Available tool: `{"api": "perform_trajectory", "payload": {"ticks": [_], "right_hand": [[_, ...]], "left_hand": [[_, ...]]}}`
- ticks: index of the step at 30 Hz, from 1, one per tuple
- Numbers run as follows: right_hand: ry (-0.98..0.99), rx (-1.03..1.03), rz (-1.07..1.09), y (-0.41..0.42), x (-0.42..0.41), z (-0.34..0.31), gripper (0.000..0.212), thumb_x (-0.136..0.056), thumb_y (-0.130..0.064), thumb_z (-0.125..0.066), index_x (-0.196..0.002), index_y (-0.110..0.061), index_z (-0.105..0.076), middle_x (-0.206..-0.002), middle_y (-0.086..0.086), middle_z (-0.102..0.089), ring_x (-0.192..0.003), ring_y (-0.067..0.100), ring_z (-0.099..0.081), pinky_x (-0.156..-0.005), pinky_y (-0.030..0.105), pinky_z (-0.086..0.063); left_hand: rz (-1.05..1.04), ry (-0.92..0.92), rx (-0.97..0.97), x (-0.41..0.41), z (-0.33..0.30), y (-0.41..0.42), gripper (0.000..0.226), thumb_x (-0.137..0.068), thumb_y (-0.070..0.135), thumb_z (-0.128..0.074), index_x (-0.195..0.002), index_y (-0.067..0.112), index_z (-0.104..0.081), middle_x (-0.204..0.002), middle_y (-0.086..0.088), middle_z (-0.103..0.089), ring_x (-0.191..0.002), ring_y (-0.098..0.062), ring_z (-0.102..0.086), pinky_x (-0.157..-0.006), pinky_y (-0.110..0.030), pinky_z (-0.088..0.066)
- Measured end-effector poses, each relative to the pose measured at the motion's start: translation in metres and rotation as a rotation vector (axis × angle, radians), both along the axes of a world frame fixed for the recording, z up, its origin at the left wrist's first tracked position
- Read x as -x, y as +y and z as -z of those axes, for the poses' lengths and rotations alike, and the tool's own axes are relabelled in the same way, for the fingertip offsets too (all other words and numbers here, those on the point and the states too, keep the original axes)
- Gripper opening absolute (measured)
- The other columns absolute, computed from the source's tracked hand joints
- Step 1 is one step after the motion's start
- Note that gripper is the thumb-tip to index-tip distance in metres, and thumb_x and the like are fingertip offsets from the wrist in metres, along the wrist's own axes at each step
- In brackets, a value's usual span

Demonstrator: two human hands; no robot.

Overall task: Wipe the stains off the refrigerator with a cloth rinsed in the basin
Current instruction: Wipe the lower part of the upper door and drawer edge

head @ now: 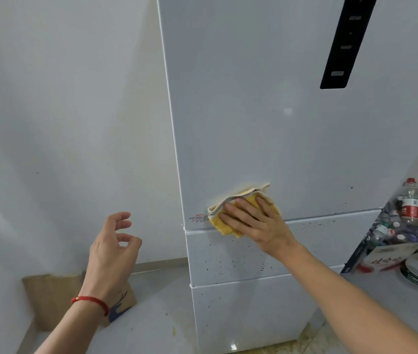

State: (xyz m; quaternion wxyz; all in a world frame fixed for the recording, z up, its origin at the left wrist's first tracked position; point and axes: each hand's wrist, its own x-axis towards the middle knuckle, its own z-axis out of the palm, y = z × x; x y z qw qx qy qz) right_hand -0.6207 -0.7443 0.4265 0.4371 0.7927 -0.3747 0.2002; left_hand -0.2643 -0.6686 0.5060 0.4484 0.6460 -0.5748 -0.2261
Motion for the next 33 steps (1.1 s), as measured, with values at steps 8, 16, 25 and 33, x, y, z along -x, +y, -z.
{"api": "perform_trajectory", "payload": {"ticks": [8,16,25,33], "right_hand": [[-0.044,-0.016,-0.1,-0.002,-0.048,0.0,0.052,-0.103,0.001,-0.051,-0.15,-0.022,-0.056,-0.162,0.0,-0.045,-0.152,0.025,-0.038,-0.121,0.054,-0.035],[-0.134,-0.005,-0.044,0.006,0.075,0.0,0.054,-0.105,-0.007,-0.058,-0.155,-0.026,-0.049,-0.166,-0.001,-0.038,-0.153,0.023,-0.035,-0.122,0.052,-0.034],[-1.457,-0.333,0.24,0.03,0.24,0.026,0.09,-0.103,-0.052,-0.048,-0.164,-0.03,0.014,-0.172,-0.007,0.022,-0.159,0.015,0.018,-0.129,0.057,-0.007],[-1.356,-0.368,0.288,0.013,0.064,0.043,0.081,-0.107,-0.061,-0.018,-0.156,-0.026,0.035,-0.165,0.009,0.037,-0.156,0.035,0.026,-0.127,0.056,0.008]], "left_hand": [[0.014,-0.025,0.283,0.086,-0.004,0.002,0.034,-0.084,-0.007,-0.058,-0.106,0.018,-0.067,-0.094,0.004,-0.066,-0.086,-0.004,-0.061,-0.073,-0.016,-0.049],[0.278,-0.206,0.33,0.196,-0.015,-0.01,0.038,-0.083,-0.006,-0.062,-0.11,0.02,-0.066,-0.099,0.007,-0.063,-0.085,-0.005,-0.061,-0.071,-0.014,-0.043],[0.278,-0.193,0.199,0.251,-0.007,-0.01,0.043,-0.083,-0.008,-0.058,-0.111,0.024,-0.062,-0.1,0.006,-0.064,-0.085,-0.004,-0.06,-0.065,-0.01,-0.043],[0.265,-0.121,0.183,0.277,-0.017,-0.009,0.042,-0.085,-0.004,-0.057,-0.112,0.028,-0.057,-0.1,0.008,-0.064,-0.084,-0.005,-0.061,-0.068,-0.024,-0.048]]}}
